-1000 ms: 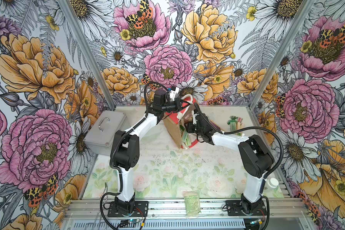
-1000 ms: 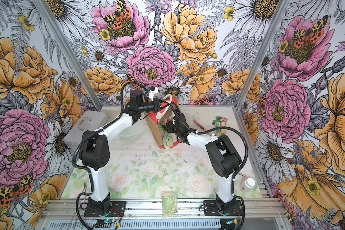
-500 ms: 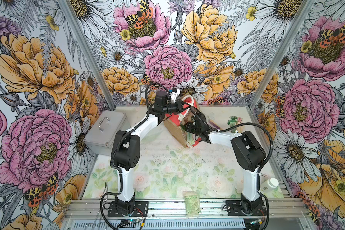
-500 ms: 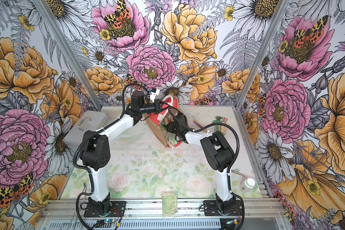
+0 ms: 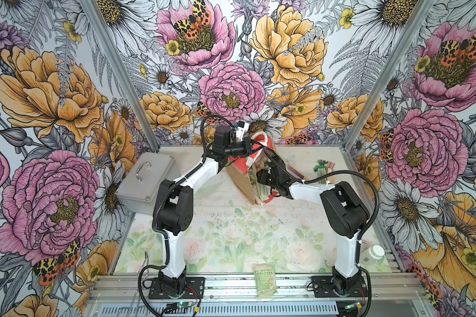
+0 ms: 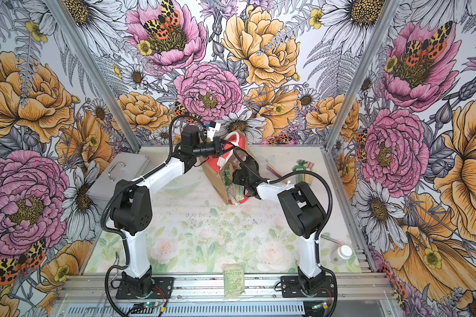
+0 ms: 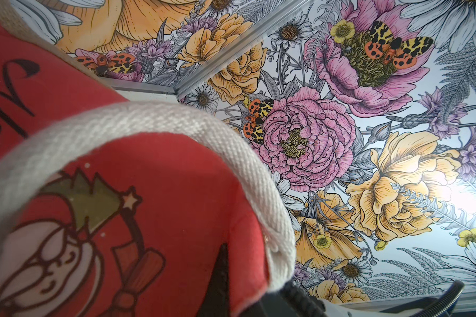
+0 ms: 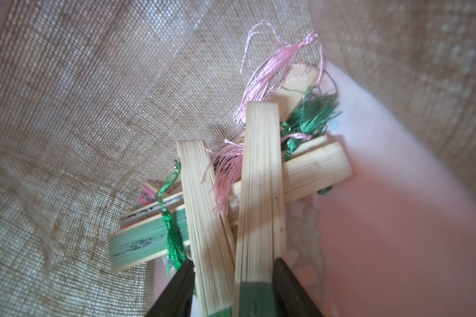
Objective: Take out the folding fans from the tote bags
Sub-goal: Pick up the folding fan from the canvas bag.
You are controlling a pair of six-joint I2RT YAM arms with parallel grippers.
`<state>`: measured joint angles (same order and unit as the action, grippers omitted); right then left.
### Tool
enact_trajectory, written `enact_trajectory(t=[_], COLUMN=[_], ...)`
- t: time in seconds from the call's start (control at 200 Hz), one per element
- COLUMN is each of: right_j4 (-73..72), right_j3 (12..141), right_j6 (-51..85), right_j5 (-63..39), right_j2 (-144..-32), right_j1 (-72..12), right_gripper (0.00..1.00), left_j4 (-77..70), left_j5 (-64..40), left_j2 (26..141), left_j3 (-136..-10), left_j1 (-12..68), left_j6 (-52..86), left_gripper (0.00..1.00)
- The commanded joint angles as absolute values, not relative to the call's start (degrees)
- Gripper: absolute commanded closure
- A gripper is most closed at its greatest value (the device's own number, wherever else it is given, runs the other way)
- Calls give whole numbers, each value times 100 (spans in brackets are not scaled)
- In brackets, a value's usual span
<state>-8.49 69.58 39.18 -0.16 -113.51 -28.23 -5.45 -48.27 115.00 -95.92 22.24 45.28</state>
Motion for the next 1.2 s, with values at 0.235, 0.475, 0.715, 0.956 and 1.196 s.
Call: enact_trajectory(t=[0.235,0.475,0.715,0.956,1.196], right_j4=[-716,-534,-545,-2310,-3981], right_j3=[7037,7153,7122,6365,5410], right_j6=[3647,3775,3755,3627,3464], right_j5=[454,537,395,-662,-1611], right_j2=[-11232,-11493,-11505,-11195,-10463], right_j1=[-2689,-2672,-2637,-2558,-2562], right_gripper=[51,52,82,96,98], left_j4=[-853,-870,-875,-884,-879], left_j5=[-4974,-4983,-4950,-4881,-4687], left_j2=[11392,11347,11346,11381,11425], left_j3=[-9607,-9582,-9539,-9484,-9400], left_j1=[2203,2184,2173,2162,2110], left_j6=[4592,4588,4588,4571,4544], left_gripper=[100,100,100,100,100])
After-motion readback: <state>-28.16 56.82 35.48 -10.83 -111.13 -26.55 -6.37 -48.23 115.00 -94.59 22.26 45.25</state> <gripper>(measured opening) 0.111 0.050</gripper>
